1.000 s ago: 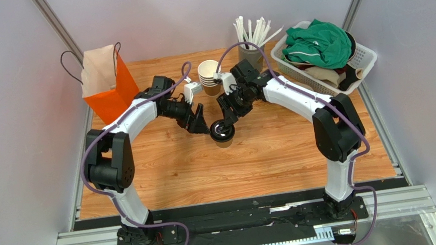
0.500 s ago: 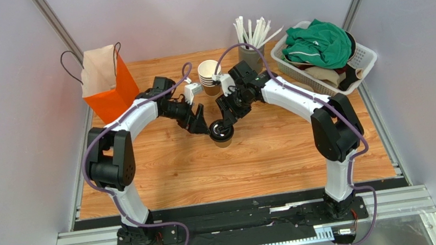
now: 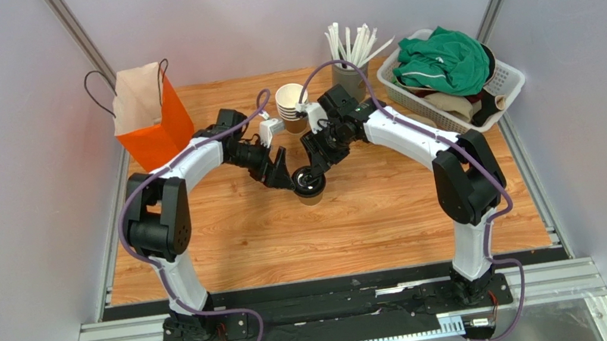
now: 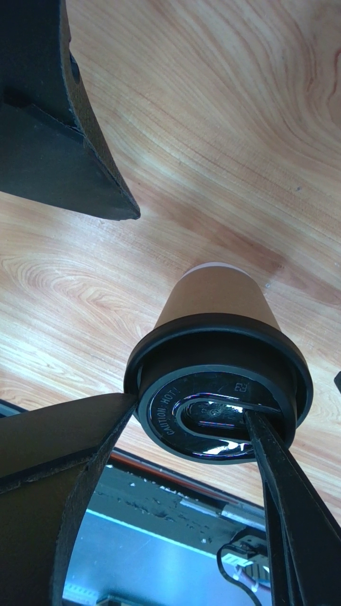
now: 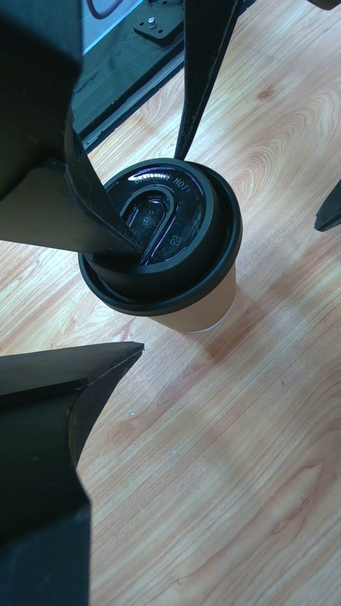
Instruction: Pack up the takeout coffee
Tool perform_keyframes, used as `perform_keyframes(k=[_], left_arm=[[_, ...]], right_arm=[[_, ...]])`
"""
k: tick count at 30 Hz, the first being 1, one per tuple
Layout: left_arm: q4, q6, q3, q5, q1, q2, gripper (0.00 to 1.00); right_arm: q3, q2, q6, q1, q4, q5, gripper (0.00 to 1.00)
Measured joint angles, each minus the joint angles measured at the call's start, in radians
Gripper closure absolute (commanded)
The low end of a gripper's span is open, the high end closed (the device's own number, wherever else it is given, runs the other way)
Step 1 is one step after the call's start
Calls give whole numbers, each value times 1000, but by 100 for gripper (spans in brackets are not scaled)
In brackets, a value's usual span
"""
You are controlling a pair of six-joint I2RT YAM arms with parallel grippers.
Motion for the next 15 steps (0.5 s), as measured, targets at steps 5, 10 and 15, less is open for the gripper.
perform_keyframes(k=[5, 10, 15], left_arm=[[-9, -10, 3, 20, 0, 19, 6], [-46, -23, 20, 51, 0, 51, 13], [-73, -31, 35, 79, 0, 69, 23]], right_arm=[[0, 0, 0, 0, 0, 5, 50], [0, 0, 0, 2, 5, 12, 50], [1, 0, -2, 7, 8, 24, 50]])
